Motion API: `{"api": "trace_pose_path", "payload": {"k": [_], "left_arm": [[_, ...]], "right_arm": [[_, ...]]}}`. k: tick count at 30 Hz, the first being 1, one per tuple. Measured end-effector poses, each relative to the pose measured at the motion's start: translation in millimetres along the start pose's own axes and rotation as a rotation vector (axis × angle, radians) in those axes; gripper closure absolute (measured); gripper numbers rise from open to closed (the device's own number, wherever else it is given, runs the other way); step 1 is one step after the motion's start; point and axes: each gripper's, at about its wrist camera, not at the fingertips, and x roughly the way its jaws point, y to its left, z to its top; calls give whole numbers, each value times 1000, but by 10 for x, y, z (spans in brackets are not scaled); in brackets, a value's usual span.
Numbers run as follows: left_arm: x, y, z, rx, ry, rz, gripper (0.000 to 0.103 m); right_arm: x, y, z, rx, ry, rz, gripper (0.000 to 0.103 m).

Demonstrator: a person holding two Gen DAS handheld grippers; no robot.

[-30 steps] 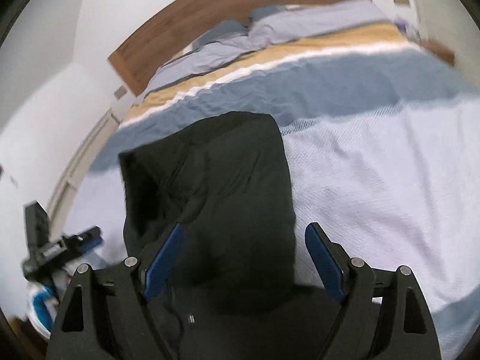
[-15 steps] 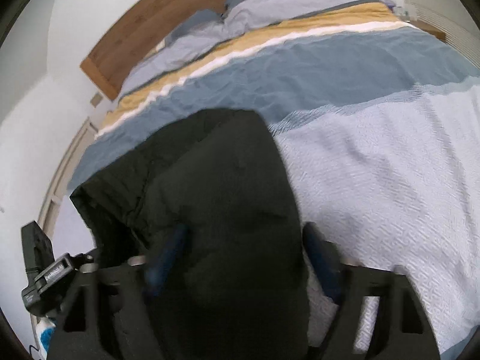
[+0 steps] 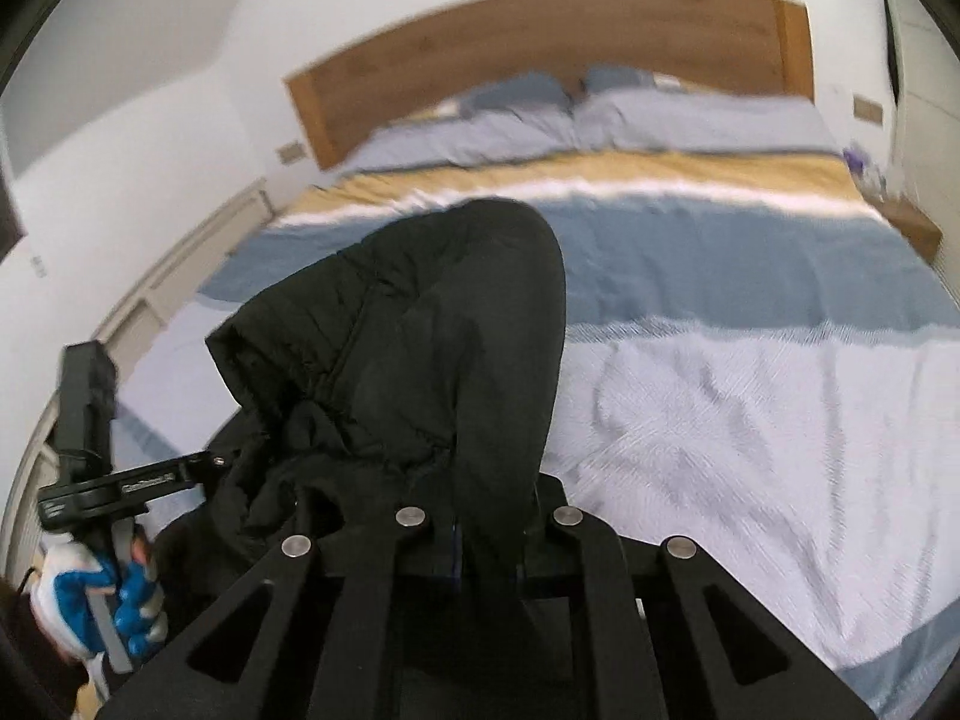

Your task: Fold large clothes

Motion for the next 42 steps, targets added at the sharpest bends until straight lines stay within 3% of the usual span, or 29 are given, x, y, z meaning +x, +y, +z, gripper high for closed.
{"api": "trace_pose_path", "payload": {"k": [6,13,20,22,23,28,34,36,38,42], "left_arm": [[-516,166,-576,-33,-1,-71,94],[-742,487,-1243,-93,72,-11,95],[-1196,618,-1532,-110,82,54,95],[-1382,645,-1580,-101,86,81,95],[-1424,668,-1562,-96,85,93,95],[-1912,553,-1407,-56,46,135,95],[-2138,56,-1004,22,-4,97,93],[-2096,-132,-843,42,-17,86,85],[-2001,-354,-711,68,-29,74,64],[-1739,-722,-586,103,-20,33,59]], "right_arm": [[-646,128,-503,-1,-54,64,92],[-772,-6,-1240,113,0,29,91],[-895,-192,-1761,208,58,-26,82],[-1045,-192,-1831,211,61,-48,73],[-1094,-195,-1843,208,62,-55,67],[-1457,-218,-1795,184,59,-102,59],[-1789,-88,-1293,132,-4,-116,44],[-1770,64,-1054,99,-11,-106,41],[-1691,230,-859,70,-10,-77,38],[-1424,634,-560,-8,3,-21,35]]}}
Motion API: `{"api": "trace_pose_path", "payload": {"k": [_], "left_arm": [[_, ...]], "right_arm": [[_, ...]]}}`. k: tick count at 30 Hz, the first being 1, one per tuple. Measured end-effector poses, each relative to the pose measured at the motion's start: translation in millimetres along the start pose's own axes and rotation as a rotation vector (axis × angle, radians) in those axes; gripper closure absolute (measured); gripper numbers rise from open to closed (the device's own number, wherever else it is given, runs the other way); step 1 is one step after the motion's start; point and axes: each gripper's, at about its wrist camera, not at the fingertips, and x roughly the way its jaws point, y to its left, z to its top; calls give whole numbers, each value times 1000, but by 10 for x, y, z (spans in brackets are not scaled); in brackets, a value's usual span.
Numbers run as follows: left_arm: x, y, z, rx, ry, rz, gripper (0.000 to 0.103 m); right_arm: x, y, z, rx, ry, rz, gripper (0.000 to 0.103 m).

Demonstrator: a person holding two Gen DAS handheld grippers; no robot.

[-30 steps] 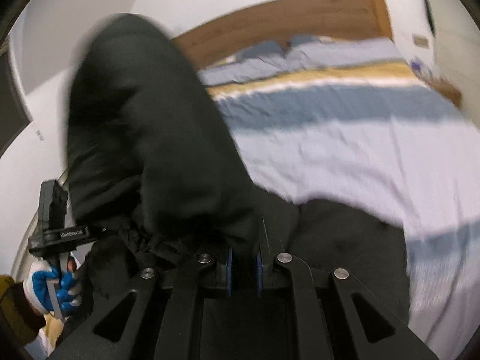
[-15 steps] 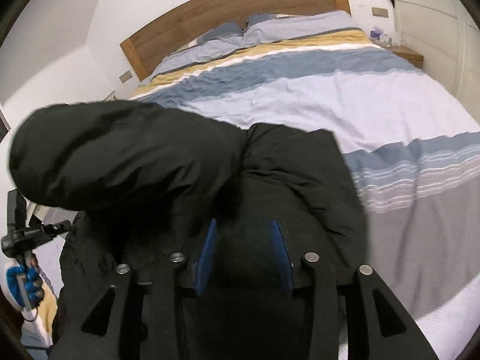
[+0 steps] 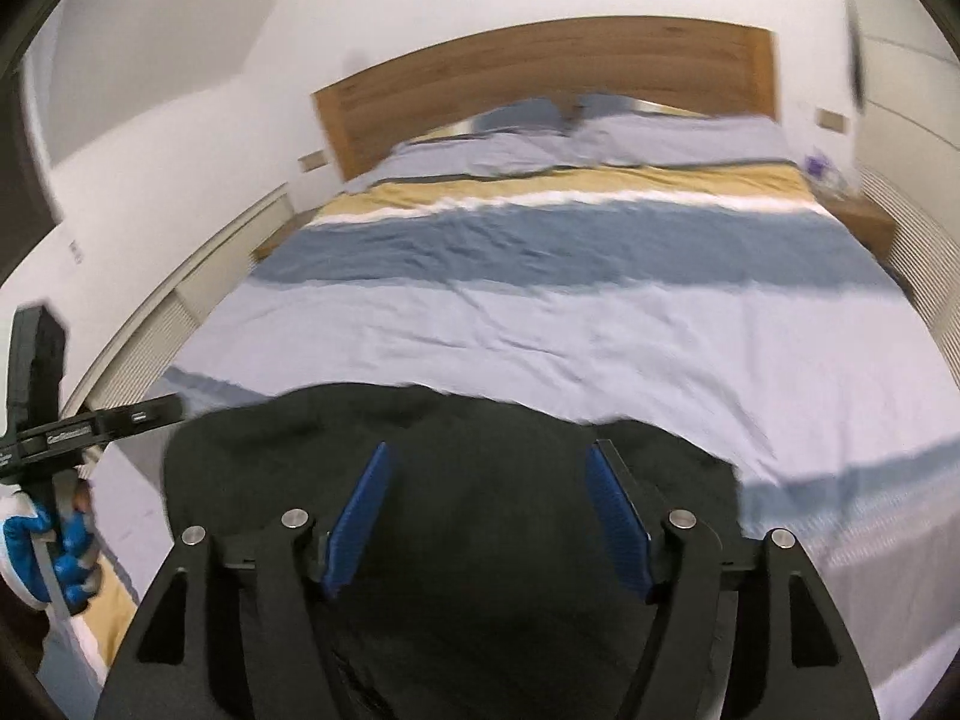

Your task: Fold large clothes

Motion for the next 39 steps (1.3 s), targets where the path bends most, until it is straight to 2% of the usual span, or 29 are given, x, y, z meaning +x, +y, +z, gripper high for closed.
{"api": "trace_pose_path", "payload": {"k": [2,5,11,14,19,22,27,30,34,36,39], "left_arm": [[165,-130,-31,35,17,-4,59],[422,-193,-257,68,74,4,59],[783,13,-1134,67,207,34,59],[810,79,-1448,85,180,45,58],[993,91,-1721,125,140,107,58],[1165,128,-1746,121,147,134,58],[1269,112,-1713,125,163,154,57],[1159,31,-1688,119,167,167,58],[886,-39,-1485,79,180,122,57],[752,-74,-1337,91,147,121,57],[627,-137,-1047,108,90,111,56]], "right_arm": [[134,174,34,-40,17,33,34],[340,299,-83,-71,63,67,33],[660,182,-760,-92,196,37,31],[794,66,-1172,-104,249,-3,31],[910,-3,-1577,-110,220,-34,31],[1035,33,-1688,-154,219,-76,31],[1142,37,-1693,-162,250,-97,31],[1074,68,-1685,-164,261,-113,31],[903,112,-1559,-135,314,-88,30],[769,131,-1407,-143,297,-64,30],[561,130,-1158,-152,218,-55,27]]}}
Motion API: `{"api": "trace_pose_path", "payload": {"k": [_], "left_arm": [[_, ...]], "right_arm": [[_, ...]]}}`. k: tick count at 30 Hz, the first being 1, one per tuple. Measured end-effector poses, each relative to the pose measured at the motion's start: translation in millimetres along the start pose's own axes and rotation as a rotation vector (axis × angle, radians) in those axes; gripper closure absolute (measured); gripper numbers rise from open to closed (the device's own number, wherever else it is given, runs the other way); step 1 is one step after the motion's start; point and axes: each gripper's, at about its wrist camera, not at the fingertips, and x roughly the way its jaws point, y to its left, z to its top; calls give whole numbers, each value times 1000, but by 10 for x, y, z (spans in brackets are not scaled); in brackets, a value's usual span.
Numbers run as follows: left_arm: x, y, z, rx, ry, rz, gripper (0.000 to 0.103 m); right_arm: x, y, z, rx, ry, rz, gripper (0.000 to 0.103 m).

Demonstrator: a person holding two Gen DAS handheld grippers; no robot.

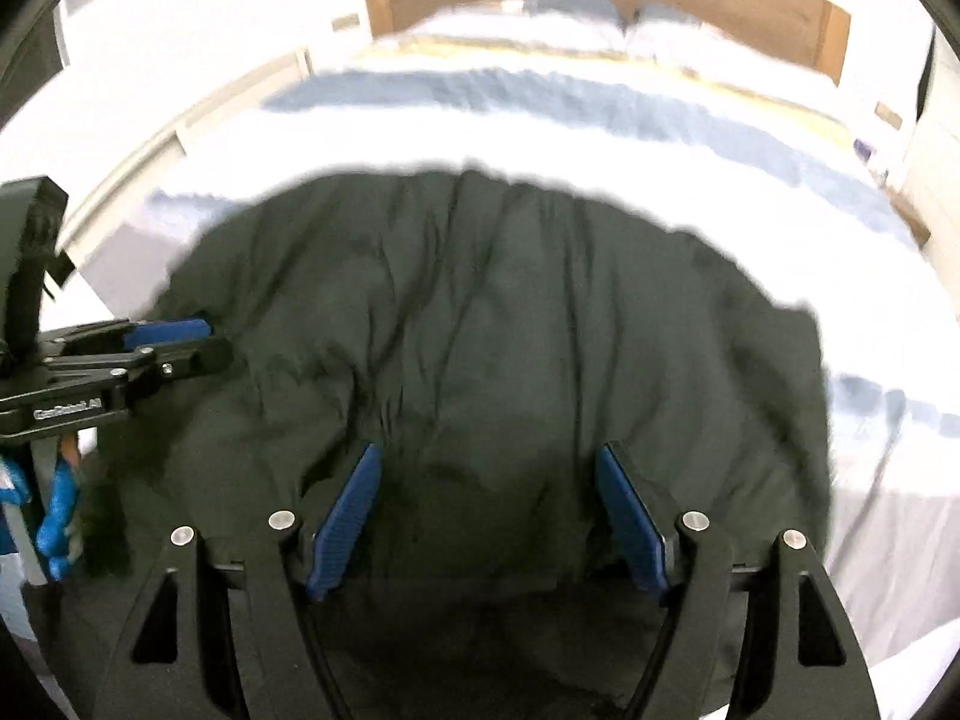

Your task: Fold large clothes

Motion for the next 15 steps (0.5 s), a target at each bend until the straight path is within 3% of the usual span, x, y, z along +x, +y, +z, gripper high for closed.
{"api": "trace_pose_path", "payload": {"k": [5,8,11,15], "left_arm": [[148,-41,400,29,-31,-4,53],[474,-46,384,31,8,11,53],[807,8,260,65,50,54,52],[1011,52,114,86,47,52,52]], "right_arm": [[3,8,481,-15,-76,-11,26],[248,81,686,-39,-72,-28,26],[556,65,695,-37,-25,-48,25],[877,-11,479,-57,33,-65,23]]}}
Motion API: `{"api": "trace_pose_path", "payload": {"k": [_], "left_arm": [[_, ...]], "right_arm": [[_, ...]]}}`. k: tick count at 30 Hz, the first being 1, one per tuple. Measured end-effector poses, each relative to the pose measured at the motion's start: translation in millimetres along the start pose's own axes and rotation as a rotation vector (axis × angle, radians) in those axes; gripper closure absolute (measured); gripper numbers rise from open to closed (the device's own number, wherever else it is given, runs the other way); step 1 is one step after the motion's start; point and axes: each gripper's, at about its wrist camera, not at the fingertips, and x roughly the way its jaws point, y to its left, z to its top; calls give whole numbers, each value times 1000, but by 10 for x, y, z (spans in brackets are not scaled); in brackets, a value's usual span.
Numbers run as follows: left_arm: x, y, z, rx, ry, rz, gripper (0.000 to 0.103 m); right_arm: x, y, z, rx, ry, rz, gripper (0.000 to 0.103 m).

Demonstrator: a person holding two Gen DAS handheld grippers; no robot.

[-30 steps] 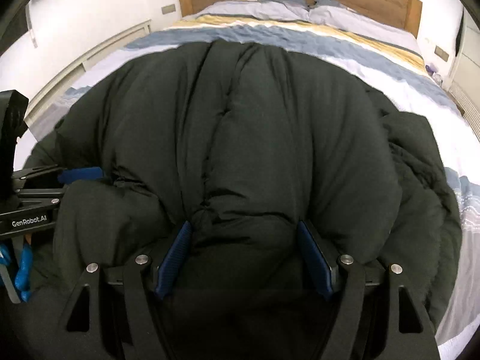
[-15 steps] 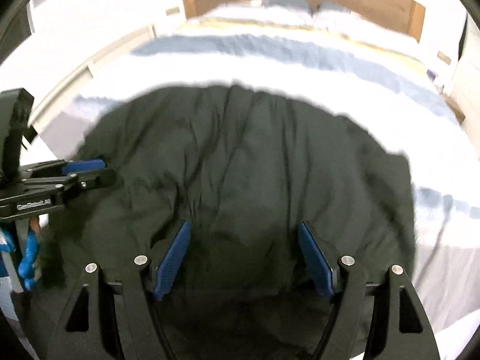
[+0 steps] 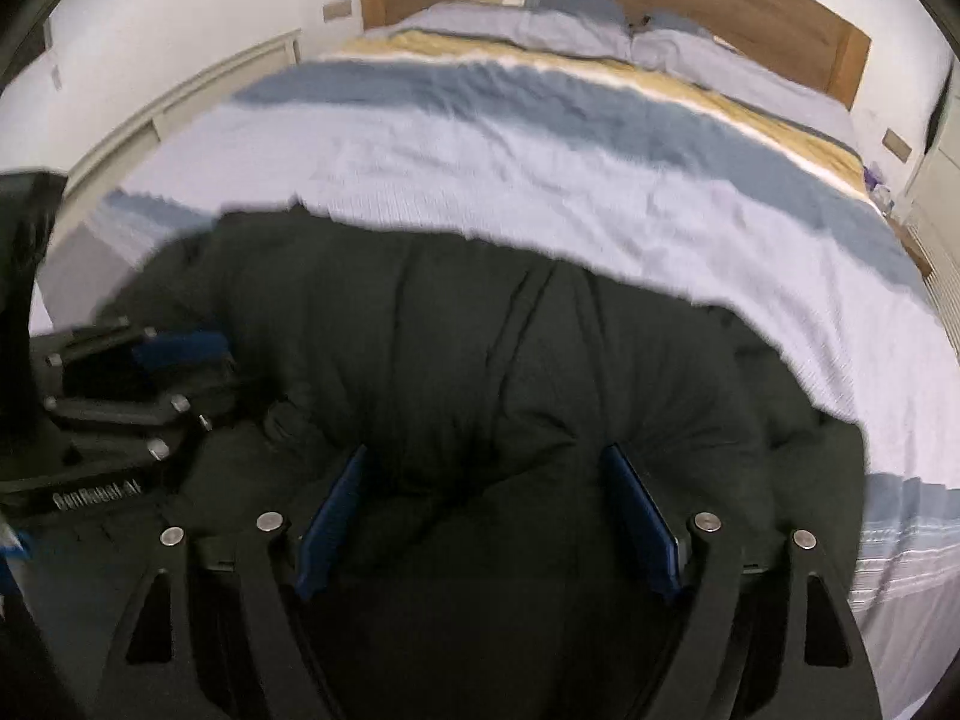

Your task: Fold large clothes

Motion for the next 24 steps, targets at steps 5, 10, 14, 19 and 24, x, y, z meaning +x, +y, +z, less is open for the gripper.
{"api": "trace_pose_path", "payload": {"k": [5,10,14,19,24], "left_arm": [[-17,-97,-11,39,25,39,50],[-285,-211,-192,67,34,39,48],[-517,-284,-499,54,49,34,45],[-798,-289,-800,14,73,33,42],[-1130,-290,-912,-2,105,35,42]], "right_arm": [[30,-36,-102,-3,23,1,23],[-200,50,-208,-23,51,3,22],[-379,111,-475,-34,72,16,22],[-585,223,-878,-23,118,11,22],[-791,277,-1080,36,196,11,22]]}}
